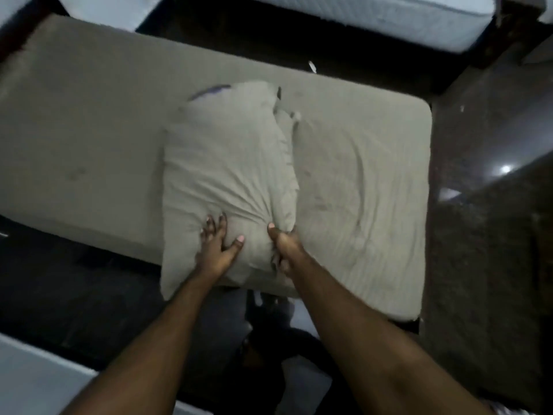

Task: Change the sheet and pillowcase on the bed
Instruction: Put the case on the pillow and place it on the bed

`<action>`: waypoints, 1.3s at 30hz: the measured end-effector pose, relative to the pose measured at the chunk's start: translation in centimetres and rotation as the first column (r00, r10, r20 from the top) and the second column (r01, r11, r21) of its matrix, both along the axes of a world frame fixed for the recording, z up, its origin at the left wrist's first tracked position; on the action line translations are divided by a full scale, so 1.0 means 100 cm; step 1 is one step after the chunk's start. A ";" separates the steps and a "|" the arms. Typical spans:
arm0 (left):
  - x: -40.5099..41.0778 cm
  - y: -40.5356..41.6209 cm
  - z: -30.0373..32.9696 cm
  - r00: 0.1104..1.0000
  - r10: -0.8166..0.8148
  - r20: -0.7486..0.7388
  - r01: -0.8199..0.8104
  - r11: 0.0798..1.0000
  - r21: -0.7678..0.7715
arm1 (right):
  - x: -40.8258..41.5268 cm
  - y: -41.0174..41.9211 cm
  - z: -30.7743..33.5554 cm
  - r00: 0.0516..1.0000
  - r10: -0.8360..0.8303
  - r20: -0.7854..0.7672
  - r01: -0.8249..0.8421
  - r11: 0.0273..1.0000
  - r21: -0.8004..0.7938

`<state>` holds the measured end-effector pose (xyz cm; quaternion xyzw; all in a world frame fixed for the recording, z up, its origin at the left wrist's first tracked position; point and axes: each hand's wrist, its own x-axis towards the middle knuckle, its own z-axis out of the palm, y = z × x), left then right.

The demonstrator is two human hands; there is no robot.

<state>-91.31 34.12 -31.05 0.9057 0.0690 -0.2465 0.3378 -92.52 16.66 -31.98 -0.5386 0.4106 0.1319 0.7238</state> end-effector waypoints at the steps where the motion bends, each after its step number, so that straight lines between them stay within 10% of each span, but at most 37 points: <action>1: 0.003 -0.010 -0.008 0.999 -0.045 -0.010 0.046 0.999 0.030 | -0.002 -0.018 -0.004 0.998 0.064 -0.010 -0.064 0.998 -0.019; 7: -0.017 -0.128 -0.012 0.994 0.001 0.110 -0.036 0.948 0.315 | -0.041 -0.140 -0.036 0.897 0.425 -0.120 -0.437 0.814 -0.384; 11: -0.036 -0.208 -0.011 0.951 -0.184 0.250 0.027 0.852 0.523 | -0.090 -0.242 -0.075 0.759 0.577 -0.302 -0.591 0.417 -0.691; 17: -0.060 -0.308 -0.079 0.810 -0.550 0.204 0.412 0.781 0.469 | -0.126 -0.352 -0.127 0.375 0.720 -0.584 -0.768 -0.111 -0.630; 22: -0.064 -0.362 -0.151 0.858 -0.513 0.020 0.493 0.834 0.249 | -0.110 -0.379 -0.164 0.430 0.730 -0.532 -0.670 -0.138 -0.730; 27: -0.087 -0.393 -0.195 0.676 -0.719 -0.161 0.715 0.586 0.382 | -0.113 -0.430 -0.211 0.510 0.762 -0.399 -0.371 -0.224 -0.901; 33: -0.125 -0.408 -0.195 0.594 -0.792 -0.141 0.773 0.513 0.374 | -0.150 -0.447 -0.218 0.596 0.739 -0.315 -0.178 -0.261 -0.949; 36: -0.115 -0.399 -0.190 0.599 -0.798 -0.063 0.761 0.543 0.354 | -0.120 -0.438 -0.197 0.601 0.687 -0.408 -0.293 -0.285 -0.912; 39: -0.094 -0.395 -0.193 0.783 -0.622 0.024 0.571 0.734 0.368 | -0.085 -0.431 -0.192 0.561 0.736 -0.378 -0.288 -0.255 -0.923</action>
